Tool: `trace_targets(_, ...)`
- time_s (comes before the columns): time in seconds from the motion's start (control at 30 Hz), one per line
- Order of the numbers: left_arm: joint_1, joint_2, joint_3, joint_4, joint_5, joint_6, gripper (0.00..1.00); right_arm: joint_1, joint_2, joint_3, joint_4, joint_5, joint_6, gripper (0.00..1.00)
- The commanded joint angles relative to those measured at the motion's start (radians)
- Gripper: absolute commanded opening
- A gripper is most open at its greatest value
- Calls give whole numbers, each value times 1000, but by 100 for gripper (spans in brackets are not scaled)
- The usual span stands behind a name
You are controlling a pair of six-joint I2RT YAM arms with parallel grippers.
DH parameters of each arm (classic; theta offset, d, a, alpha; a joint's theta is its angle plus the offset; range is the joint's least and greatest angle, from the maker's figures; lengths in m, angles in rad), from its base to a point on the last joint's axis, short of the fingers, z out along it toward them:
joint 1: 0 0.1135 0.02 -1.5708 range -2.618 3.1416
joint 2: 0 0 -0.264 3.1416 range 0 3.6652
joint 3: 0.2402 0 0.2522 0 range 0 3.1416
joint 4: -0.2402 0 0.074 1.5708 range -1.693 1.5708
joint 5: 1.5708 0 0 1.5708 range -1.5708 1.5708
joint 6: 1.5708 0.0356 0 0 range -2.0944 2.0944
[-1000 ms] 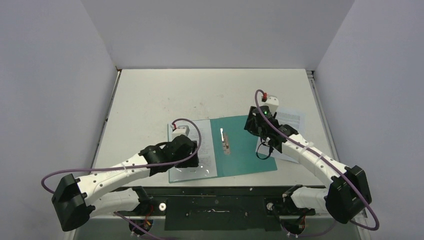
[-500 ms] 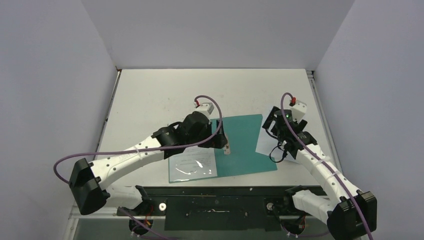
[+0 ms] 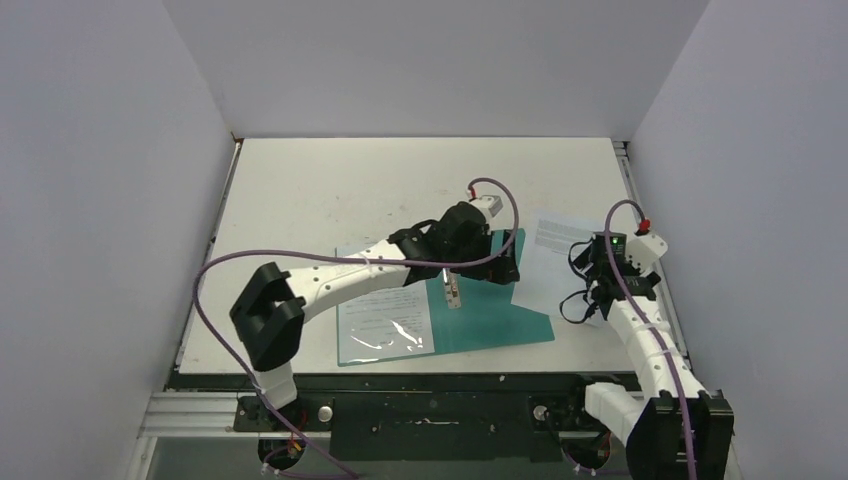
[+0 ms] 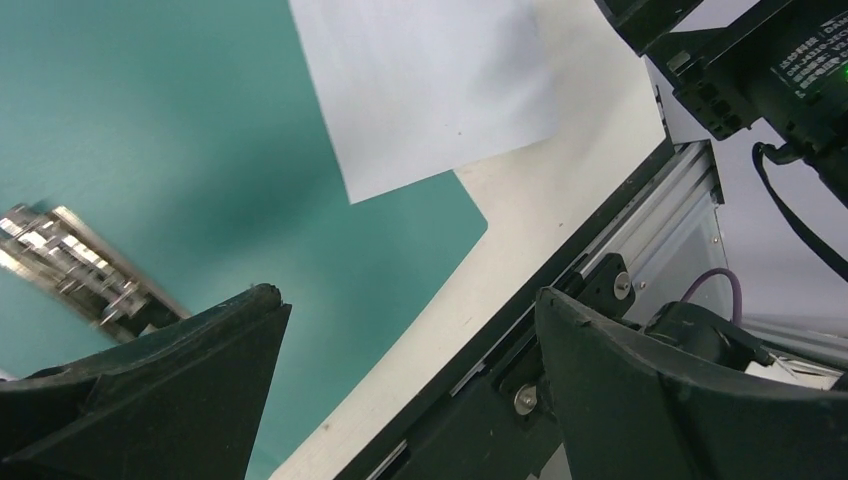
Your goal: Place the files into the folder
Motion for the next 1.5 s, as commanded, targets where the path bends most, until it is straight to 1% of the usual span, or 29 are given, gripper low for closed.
trace_targets(0.0,-19,137,157,22,69,36,96,-101,1,-36,72,-54,4,90)
trace_targets(0.13,-23,263,284,-11,86,45,96,-195,17,-100,144,-160,-19,90)
trace_targets(0.3,-23,400,398,-50,105,60,96,-280,56,-147,203,-285,-37,90)
trace_targets(0.57,-24,579,507,-99,135,64,96,-308,100,-188,270,-391,-34,90)
trace_targets(0.9,-24,666,549,-138,134,73,96,-309,170,-217,348,-534,-33,90)
trace_targets(1.17,-25,688,546,-156,134,75,93,-309,172,-239,390,-617,-42,98)
trace_targets(1.2,-24,689,545,-157,134,75,93,-309,167,-241,392,-623,-42,97)
trace_targets(1.27,-24,689,543,-157,137,74,92,-309,158,-243,395,-639,-41,91)
trace_targets(1.37,-24,687,538,-154,142,73,92,-309,140,-239,389,-645,-44,79)
trace_targets(1.47,-24,675,521,-141,151,71,91,-309,118,-229,371,-646,-46,64)
